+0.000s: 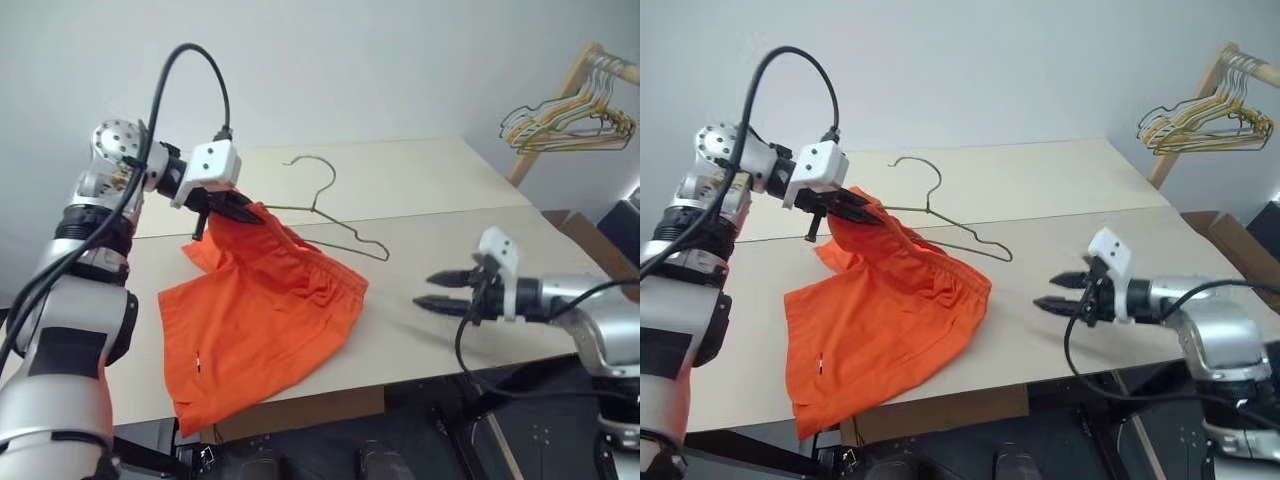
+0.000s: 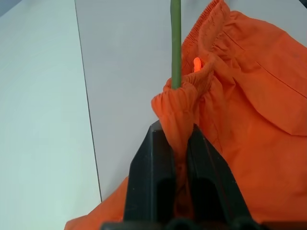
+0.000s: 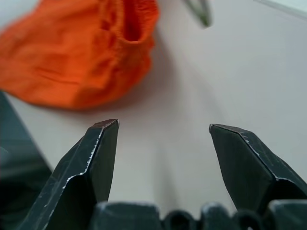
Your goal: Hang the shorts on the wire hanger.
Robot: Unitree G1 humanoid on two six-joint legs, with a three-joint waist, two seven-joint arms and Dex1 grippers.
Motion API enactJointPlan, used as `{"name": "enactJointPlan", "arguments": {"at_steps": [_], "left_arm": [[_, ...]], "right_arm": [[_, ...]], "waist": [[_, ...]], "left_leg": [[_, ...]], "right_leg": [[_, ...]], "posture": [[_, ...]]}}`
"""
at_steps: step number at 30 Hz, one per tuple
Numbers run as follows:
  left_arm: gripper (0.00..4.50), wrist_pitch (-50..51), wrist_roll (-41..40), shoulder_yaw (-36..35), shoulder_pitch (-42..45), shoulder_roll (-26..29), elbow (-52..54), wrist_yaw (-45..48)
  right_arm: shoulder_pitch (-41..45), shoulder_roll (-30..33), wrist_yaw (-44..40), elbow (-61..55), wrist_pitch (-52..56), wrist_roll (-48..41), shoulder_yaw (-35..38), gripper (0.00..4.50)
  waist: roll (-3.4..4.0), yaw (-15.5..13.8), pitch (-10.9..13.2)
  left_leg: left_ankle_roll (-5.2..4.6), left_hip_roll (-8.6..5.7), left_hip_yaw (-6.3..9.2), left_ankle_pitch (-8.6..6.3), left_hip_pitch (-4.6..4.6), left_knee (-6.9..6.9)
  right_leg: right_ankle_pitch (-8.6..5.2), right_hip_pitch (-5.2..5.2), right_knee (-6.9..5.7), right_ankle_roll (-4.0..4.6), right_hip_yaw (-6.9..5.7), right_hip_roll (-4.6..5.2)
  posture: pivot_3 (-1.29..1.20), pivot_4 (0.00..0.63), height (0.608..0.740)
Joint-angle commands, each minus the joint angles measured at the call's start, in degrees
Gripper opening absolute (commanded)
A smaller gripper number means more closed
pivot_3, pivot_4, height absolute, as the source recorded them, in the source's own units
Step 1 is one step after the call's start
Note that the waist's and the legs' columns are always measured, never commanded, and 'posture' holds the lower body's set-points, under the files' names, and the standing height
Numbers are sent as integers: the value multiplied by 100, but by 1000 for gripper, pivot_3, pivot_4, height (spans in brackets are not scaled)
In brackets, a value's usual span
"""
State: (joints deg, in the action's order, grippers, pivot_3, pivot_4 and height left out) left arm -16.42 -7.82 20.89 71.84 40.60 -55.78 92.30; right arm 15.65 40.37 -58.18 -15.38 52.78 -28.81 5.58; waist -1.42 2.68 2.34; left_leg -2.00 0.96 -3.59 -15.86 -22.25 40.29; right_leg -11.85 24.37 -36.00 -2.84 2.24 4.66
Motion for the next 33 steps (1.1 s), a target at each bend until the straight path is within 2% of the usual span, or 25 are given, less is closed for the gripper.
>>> {"name": "enactJointPlan", "arguments": {"at_steps": [1,5,12,16,23,27,33], "left_arm": [[0,-76,18,-257,179,18,2,20],[0,-77,58,-318,164,-10,11,20],[0,-50,64,-418,130,-26,49,20],[0,-58,76,-493,91,-43,46,20],[0,-12,-26,-543,-17,19,141,20],[0,-82,-397,-311,-196,243,418,20],[0,144,-1180,166,-442,745,1003,20]], "right_arm": [[-49,-889,1162,-776,720,-441,74,3554],[103,-2002,2267,-770,1115,-504,78,3554],[151,-2487,2821,-471,1076,-565,103,3554],[153,-2453,2854,-305,977,-518,21,2649],[301,-2405,2890,45,856,-410,-86,139],[370,-2315,2830,239,815,-428,-76,64],[440,-1504,2169,556,459,-413,15,64]], "waist": [[0,2,0],[0,-6,0],[-4,-18,-2],[-3,2,-2],[-4,12,-2],[-3,15,-2],[-3,-5,-2]], "left_leg": [[0,3,2,0,1,-1],[1,8,4,-1,-8,0],[0,-1,8,-1,-21,8],[-1,2,10,-1,-19,7],[-1,2,13,-2,-18,7],[-2,4,17,-2,-18,6],[-3,2,36,-3,-19,7]], "right_leg": [[0,0,-2,0,-2,-4],[0,6,2,1,1,-12],[0,1,6,-2,2,-7],[0,2,7,-2,3,-12],[0,2,6,-2,4,-14],[0,2,3,-2,5,-14],[0,3,3,-3,9,-11]], "posture": [[-52,0,740],[-53,0,740],[-50,0,740],[-49,0,740],[-41,0,740],[-37,0,740],[-39,0,740]]}}
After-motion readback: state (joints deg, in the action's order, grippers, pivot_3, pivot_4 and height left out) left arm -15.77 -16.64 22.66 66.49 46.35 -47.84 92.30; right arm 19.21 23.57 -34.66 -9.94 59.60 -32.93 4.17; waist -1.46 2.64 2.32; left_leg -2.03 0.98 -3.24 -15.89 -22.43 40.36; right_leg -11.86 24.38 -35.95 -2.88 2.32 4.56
